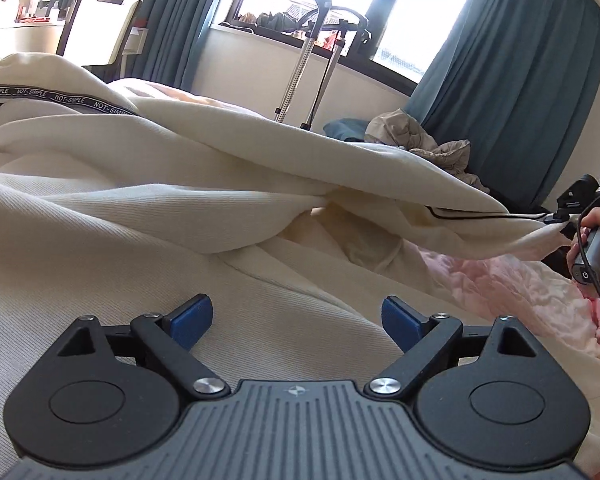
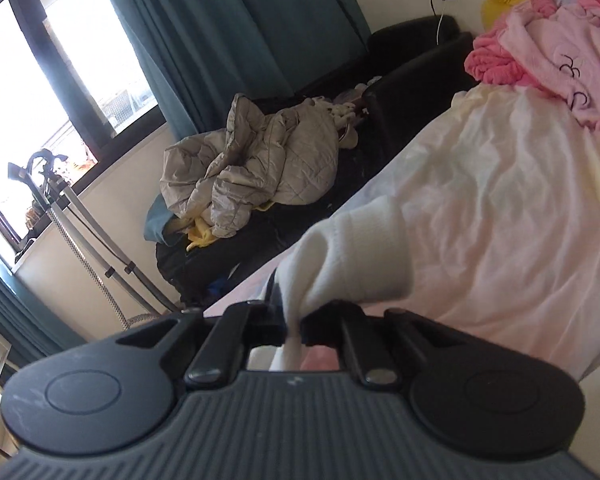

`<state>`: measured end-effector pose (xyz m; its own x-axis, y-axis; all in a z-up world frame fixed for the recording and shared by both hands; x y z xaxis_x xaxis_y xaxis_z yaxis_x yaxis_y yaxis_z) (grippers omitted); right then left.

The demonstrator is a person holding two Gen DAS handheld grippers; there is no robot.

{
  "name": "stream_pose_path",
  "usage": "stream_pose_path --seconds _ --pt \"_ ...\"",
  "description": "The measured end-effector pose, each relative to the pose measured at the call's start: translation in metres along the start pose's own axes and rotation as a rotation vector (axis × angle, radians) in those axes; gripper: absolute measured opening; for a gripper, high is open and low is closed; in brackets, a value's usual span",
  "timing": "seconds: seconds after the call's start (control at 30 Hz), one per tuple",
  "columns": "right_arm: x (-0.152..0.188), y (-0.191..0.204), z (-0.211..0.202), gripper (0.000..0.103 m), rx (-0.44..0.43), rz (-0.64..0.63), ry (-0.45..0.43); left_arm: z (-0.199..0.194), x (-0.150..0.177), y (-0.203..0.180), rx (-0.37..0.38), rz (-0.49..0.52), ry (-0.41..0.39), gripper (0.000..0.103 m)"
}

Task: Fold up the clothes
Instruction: 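Grasp the sweatpants waistband edge with the right tool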

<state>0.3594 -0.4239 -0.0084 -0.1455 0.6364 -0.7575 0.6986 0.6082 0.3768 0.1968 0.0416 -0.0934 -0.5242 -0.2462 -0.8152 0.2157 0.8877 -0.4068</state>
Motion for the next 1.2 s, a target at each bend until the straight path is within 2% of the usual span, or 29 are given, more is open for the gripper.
stream_pose_path --seconds 0.1,0.13,0.17,0.27,0.33,0.43,0.5,0.6,0.67,0.77,1.0,1.07,1.13,1.2 --pt "-0.025 -0.052 0.003 0.006 0.102 -0.031 -0.028 -0.003 -0.002 -0.005 0.019 0.024 -0.012 0.093" --pt "-0.024 -0.074 0.007 0.006 0.143 -0.035 -0.009 -0.003 -0.003 -0.007 0.025 0.032 -0.016 0.093" --pt "-0.02 -0.096 0.012 0.006 0.181 -0.034 0.017 -0.003 -0.003 -0.008 0.03 0.035 -0.014 0.093" --pt "0.014 -0.158 0.033 0.007 0.269 0.011 0.168 0.002 0.001 -0.009 0.035 0.035 0.013 0.093" --pt "0.033 -0.184 0.041 0.007 0.294 0.039 0.235 0.005 0.004 -0.008 0.033 0.033 0.027 0.093" --pt "0.032 -0.175 0.039 0.007 0.281 0.014 0.218 0.009 0.005 -0.007 0.03 0.024 0.039 0.093" --pt "0.012 -0.15 0.034 0.007 0.25 -0.02 0.188 0.012 0.006 -0.006 0.027 0.022 0.042 0.093" --pt "-0.036 -0.1 0.014 0.006 0.135 -0.064 0.067 0.015 0.008 -0.005 0.02 0.024 0.048 0.093" --pt "-0.058 -0.082 0.004 0.006 0.102 -0.129 -0.002 0.016 0.009 -0.004 0.022 0.011 0.054 0.093" --pt "-0.04 -0.119 0.016 0.006 0.146 -0.101 0.04 0.016 0.012 -0.006 0.042 -0.012 0.061 0.093" --pt "0.003 -0.204 0.042 0.008 0.245 -0.035 0.141 0.013 0.015 -0.018 0.021 0.071 0.04 0.093" --pt "0.022 -0.222 0.042 0.011 0.234 -0.024 0.17 0.015 0.017 -0.02 0.01 0.088 0.046 0.093" --pt "0.027 -0.225 0.033 0.013 0.195 -0.037 0.157 0.016 0.019 -0.022 0.003 0.101 0.054 0.093" --pt "0.027 -0.225 0.021 0.02 0.16 -0.046 0.152 0.017 0.02 -0.024 0.002 0.109 0.057 0.093"
Point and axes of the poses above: each gripper's, at about its wrist camera, not at the fingertips, and z roughly the way its jaws point, y to its left, x to its underside, the point moved 4 cm from there along z, roughly the way its jaws point, and after that the axes turned 9 degrees about x, right-handed, at the moved point
